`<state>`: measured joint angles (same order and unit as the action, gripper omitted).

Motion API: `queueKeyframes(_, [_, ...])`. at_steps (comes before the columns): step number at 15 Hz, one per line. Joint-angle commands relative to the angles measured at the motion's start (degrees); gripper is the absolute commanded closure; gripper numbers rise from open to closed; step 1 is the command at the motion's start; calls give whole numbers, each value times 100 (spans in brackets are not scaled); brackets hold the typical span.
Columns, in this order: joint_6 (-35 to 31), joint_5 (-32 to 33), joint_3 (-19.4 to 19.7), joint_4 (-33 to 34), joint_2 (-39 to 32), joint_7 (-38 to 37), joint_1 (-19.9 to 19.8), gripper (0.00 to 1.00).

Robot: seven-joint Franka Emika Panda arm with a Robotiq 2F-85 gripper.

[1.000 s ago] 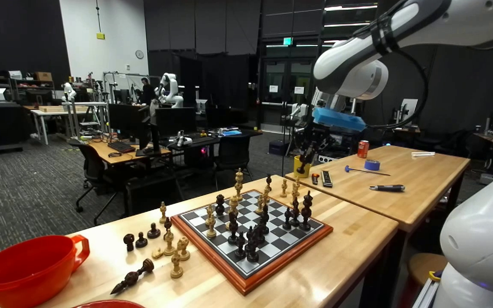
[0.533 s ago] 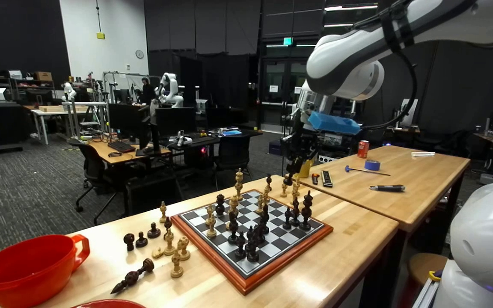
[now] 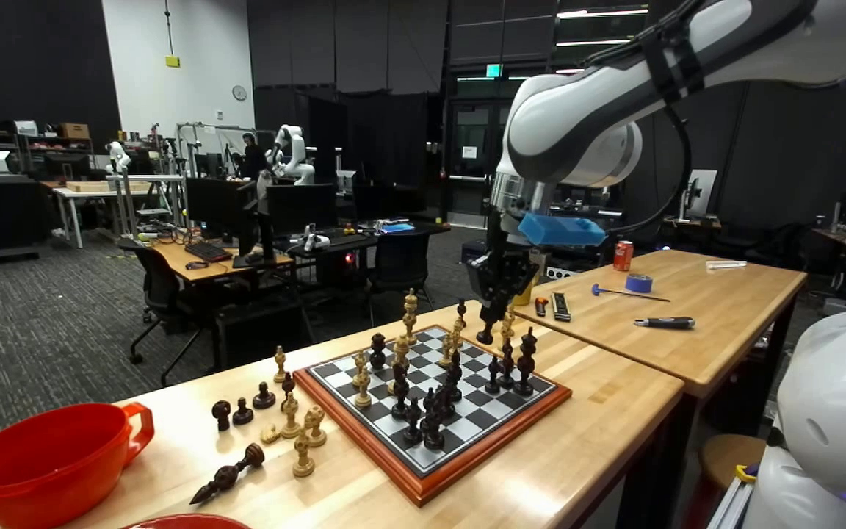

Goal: Pick up the black chess piece on the right and put it on the chess board

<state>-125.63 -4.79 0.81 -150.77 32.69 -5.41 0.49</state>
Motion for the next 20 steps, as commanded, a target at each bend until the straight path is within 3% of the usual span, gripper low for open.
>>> queueKeyframes(1, [192, -59, -2, -143, 80, 189, 23, 94])
queueKeyframes(8, [401, -76, 2, -488, 264, 323, 33, 94])
queueKeyframes(15, [-536, -76, -177, -1035, 240, 142, 57, 94])
queueKeyframes(20, [-1142, 83, -397, -853, -166, -27, 35, 94])
